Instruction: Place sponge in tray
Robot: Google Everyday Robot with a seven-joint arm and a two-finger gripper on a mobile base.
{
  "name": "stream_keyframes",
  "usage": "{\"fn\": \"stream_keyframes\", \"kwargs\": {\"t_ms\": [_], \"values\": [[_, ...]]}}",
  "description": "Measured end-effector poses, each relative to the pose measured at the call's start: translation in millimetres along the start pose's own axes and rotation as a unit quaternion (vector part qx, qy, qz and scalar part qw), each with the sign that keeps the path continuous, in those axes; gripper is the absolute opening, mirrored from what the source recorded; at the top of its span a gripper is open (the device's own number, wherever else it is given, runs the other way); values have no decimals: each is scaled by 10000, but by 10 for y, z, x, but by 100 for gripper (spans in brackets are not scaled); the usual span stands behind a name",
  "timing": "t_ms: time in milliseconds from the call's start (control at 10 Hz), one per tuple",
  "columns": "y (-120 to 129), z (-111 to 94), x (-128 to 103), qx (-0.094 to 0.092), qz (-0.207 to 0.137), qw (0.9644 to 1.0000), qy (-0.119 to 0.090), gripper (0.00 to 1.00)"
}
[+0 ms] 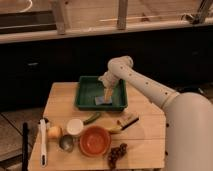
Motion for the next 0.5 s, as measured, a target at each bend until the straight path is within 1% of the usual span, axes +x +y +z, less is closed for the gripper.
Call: {"fn": "stream_keyframes", "kwargs": {"t_ms": [500], "values": [[-8,12,-2,-30,-70,9999,-72,80]]}}
